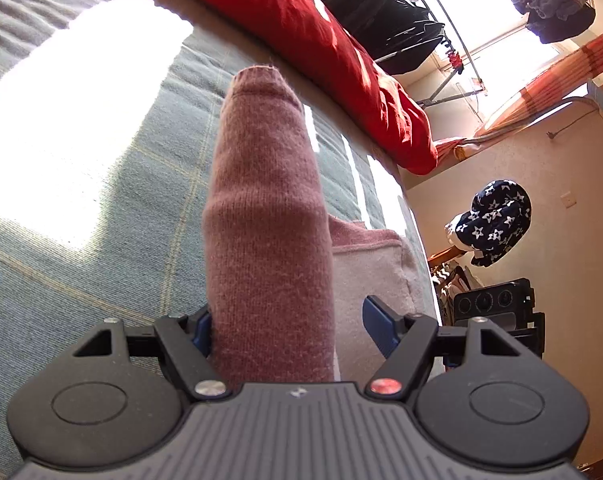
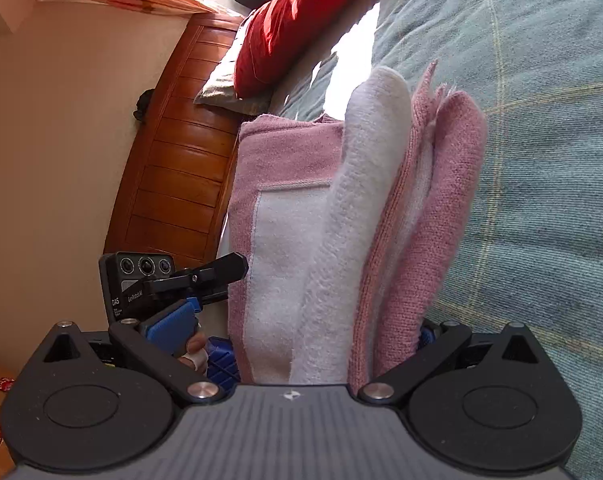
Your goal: Fold clothes
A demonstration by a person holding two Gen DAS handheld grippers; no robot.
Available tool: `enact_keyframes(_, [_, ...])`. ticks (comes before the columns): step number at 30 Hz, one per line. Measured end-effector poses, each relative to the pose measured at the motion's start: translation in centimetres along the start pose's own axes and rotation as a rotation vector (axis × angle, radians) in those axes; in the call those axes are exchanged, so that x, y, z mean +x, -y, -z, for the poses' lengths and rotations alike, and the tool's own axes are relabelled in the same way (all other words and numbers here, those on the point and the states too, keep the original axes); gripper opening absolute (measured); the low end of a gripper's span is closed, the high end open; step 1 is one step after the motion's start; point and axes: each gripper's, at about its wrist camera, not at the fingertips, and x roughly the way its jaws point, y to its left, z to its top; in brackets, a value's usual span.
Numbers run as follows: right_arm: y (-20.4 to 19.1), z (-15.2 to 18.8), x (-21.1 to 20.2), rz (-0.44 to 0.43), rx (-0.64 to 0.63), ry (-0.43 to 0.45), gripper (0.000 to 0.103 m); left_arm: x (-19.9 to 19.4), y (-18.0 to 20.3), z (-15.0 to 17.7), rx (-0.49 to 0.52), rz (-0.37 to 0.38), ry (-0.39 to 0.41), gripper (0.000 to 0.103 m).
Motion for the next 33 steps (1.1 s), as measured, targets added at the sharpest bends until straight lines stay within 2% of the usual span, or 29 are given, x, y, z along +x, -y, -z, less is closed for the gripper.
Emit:
enact_keyframes(9, [-3.5, -3.7, 10.6, -0.017, -0.029, -0.096, 0.103, -5.8, -7.2, -3.6, -0.05, -0.054, 0.078, 0.072])
enact_keyframes(14, [-4.9, -6.0, 16.6, -0.028, -0.061, -0.172, 0.103, -8.1, -11.5, -6.4, -0.096, -0.077, 0.122, 0.072])
enact_keyframes(20, [-6.8, -8.3, 23.3, -0.041, -0.058, -0.288, 0.103, -11.3, -14.9, -9.8, -0.159, -0.118, 0.155, 0.072])
enact_keyframes(25, [-9.8, -9.9, 28.0, -0.035, -0.037, -0.371, 0.103, -14.7, -16.9, -12.7, -0.237, -0.159, 0.154, 0.072])
enact_keyframes(33, [-14.9, -11.0, 34.2, -0.037, -0.017, -0.425, 0.103, -19.6, -20.6, -17.6, -0.304, -0.189, 0.128, 0.072])
